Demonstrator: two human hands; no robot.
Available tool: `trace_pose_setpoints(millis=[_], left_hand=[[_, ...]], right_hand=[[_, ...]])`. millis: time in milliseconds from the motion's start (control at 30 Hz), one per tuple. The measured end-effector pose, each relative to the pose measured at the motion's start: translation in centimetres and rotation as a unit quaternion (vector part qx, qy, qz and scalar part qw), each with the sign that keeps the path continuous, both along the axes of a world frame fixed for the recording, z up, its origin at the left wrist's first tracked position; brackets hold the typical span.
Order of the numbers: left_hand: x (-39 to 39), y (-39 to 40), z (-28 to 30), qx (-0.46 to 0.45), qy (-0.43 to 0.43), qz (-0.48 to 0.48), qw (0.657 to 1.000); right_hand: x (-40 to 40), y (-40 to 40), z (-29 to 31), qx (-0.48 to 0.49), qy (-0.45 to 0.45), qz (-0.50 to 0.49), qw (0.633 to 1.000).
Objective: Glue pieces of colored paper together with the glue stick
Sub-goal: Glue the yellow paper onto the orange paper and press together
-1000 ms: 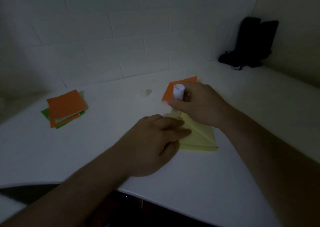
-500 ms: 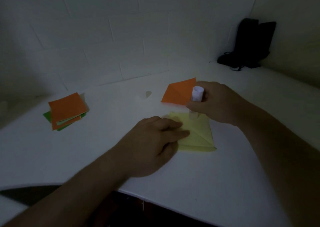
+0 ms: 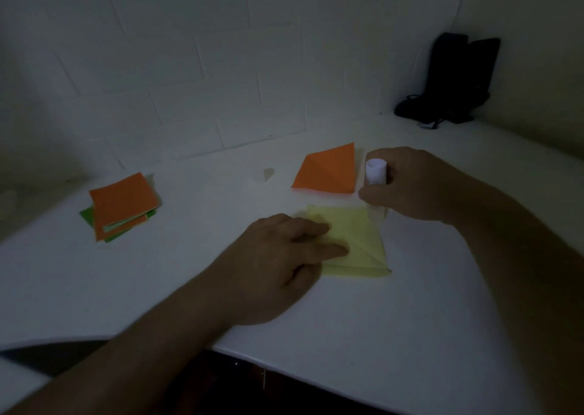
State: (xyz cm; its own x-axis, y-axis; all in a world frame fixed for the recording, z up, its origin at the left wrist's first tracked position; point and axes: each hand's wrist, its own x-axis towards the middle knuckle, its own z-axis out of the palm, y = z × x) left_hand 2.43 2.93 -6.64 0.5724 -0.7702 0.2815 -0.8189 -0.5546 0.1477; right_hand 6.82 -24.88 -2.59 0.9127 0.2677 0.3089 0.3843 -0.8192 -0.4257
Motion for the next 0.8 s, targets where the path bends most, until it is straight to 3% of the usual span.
trace_pose_setpoints(millis=[100,233,567,800], left_hand=[[0.0,0.1,0.0,-0.005,0.003,0.001,1.000],[0.0,-0.1,0.2,-0.001,-0.009,-0.016,1.000],[0.1,0.1,-0.4,-0.037,-0.026,-0.034,0.998],[0.1,0.2,-0.4,-0.027,-0.027,-0.031,0.999]], right_hand=[[0.0,0.2,0.1,-0.013,-0.060,0.007,0.998],[0.1,1.8,0.6,0.070,-0.117,-0.020,0.990],[-0.2,5.4,-1.3,0.102,0.002,0.001,0.995],[-0.5,7.0,-0.9,0.102,-0.008,0.010,0.995]])
